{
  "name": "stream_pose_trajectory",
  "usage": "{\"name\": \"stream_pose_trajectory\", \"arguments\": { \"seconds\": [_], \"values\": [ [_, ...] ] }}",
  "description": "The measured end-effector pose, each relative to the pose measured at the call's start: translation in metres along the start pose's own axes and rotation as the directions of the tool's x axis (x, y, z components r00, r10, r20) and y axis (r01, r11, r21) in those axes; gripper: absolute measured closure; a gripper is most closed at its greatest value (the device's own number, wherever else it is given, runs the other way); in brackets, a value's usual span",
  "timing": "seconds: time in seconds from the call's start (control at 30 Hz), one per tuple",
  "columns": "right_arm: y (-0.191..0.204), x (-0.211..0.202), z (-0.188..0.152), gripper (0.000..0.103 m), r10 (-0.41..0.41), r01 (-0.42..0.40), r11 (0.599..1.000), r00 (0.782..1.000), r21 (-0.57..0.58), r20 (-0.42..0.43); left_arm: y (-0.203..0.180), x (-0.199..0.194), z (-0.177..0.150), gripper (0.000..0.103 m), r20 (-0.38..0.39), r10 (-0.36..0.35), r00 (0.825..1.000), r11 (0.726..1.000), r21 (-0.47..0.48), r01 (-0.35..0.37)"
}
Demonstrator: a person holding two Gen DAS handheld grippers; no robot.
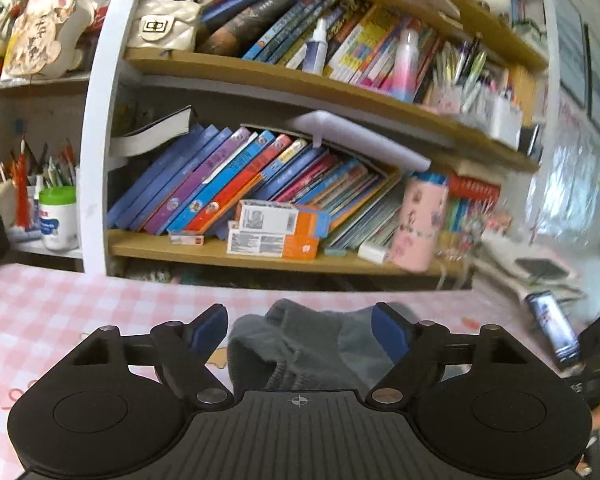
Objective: Fold clothes
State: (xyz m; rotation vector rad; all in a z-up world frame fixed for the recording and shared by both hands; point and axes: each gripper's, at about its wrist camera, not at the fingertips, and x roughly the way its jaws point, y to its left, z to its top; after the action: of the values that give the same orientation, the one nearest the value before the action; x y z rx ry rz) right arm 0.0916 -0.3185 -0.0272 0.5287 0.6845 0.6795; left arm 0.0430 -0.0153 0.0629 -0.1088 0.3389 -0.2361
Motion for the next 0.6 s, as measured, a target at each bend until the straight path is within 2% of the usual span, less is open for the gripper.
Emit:
{"name": "stream_pose_trajectory", "arguments": {
  "seconds": [0.17, 0.33, 0.4, 0.53, 0.6],
  "values": [
    [-0.003, -0.003, 0.001, 0.009, 0.01, -0.01, 0.999, 1.0, 0.031, 0.026, -0.001, 0.01, 0.004, 0.022, -0.029, 0.044, 0.999, 0.999, 0.007, -0.043],
    [-0.007, -0.006, 0.003, 0.009, 0.019, -0.023, 0.998, 0.998, 0.066, 0.056, 0.002, 0.022, -0.002, 0.022, -0.094, 0.0, 0.996, 1.0, -0.021, -0.002],
    [-0.009, -0.008, 0.004, 0.009, 0.023, -0.028, 0.996, 0.997, 0.08, 0.068, 0.005, 0.028, -0.007, 0.022, -0.117, 0.018, 0.993, 0.999, -0.032, -0.022],
    [-0.012, -0.007, 0.005, 0.009, 0.029, -0.036, 0.994, 0.997, 0.105, 0.07, 0.02, 0.036, -0.016, 0.025, -0.152, 0.004, 0.988, 0.991, -0.134, -0.025],
    [-0.012, -0.005, 0.005, 0.009, 0.026, -0.032, 0.994, 0.998, 0.106, 0.058, 0.028, 0.037, -0.02, 0.03, -0.171, -0.019, 0.985, 0.985, -0.174, -0.011]
  ]
}}
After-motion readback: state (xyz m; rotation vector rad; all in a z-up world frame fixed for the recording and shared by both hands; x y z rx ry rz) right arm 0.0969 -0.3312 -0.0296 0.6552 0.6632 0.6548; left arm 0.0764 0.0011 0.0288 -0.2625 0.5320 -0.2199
